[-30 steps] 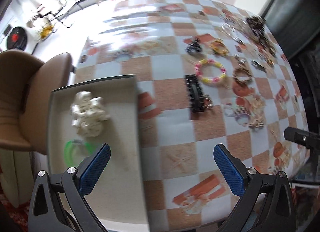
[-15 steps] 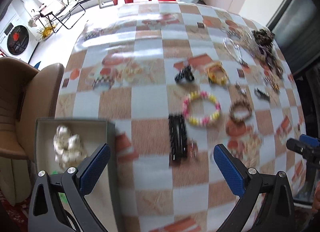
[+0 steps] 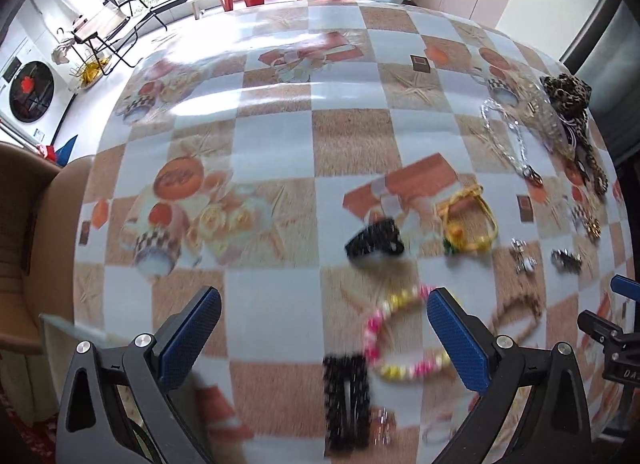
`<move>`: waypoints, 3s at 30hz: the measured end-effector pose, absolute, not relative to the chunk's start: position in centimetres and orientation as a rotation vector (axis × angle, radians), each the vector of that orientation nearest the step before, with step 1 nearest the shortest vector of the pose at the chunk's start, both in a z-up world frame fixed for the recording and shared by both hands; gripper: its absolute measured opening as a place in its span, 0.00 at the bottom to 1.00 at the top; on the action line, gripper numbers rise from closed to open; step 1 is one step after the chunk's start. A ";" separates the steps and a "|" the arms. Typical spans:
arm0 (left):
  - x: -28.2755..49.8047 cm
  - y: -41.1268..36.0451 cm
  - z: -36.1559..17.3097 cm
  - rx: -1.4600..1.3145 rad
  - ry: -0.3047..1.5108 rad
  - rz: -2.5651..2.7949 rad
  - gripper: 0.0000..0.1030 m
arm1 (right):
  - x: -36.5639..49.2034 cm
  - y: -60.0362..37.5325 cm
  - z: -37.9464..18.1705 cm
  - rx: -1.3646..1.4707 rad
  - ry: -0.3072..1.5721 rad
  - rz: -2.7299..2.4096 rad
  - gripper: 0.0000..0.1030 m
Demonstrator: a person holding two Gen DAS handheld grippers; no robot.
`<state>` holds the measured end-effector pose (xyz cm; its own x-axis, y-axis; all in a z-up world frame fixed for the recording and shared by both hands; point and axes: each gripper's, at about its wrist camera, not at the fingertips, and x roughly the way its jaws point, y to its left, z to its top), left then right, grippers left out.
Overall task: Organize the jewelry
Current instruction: 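Move both tools back over the jewelry on the table, then grasp the black claw clip with the left tool while the right tool grasps the silver hair pin, then carry the claw clip and hair pin into the tray and release them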
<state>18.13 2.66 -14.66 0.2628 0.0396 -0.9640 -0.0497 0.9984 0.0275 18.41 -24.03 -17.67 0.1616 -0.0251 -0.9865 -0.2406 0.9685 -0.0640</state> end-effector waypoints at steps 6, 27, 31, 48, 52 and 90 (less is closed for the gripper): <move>20.0 1.6 -16.1 0.024 1.289 0.005 1.00 | 20.2 -23.1 -18.4 -0.333 1.352 0.200 0.83; 22.0 0.7 -17.0 0.006 1.276 -0.071 0.36 | 22.8 -20.1 -19.6 -0.310 1.323 0.328 0.21; 21.5 1.0 -16.4 -0.016 1.269 -0.080 0.34 | 22.6 -19.7 -19.6 -0.267 1.328 0.306 0.17; 16.3 0.9 -11.7 -0.079 1.226 -0.114 0.34 | 17.7 -23.7 -16.2 0.047 1.389 0.252 0.16; 14.2 1.2 -10.7 -0.098 1.226 -0.112 0.34 | 16.2 -24.0 -15.3 0.083 1.394 0.252 0.16; -5.4 24.3 -8.8 -0.421 1.177 0.368 0.34 | 9.7 6.1 -11.8 -0.163 1.382 0.739 0.16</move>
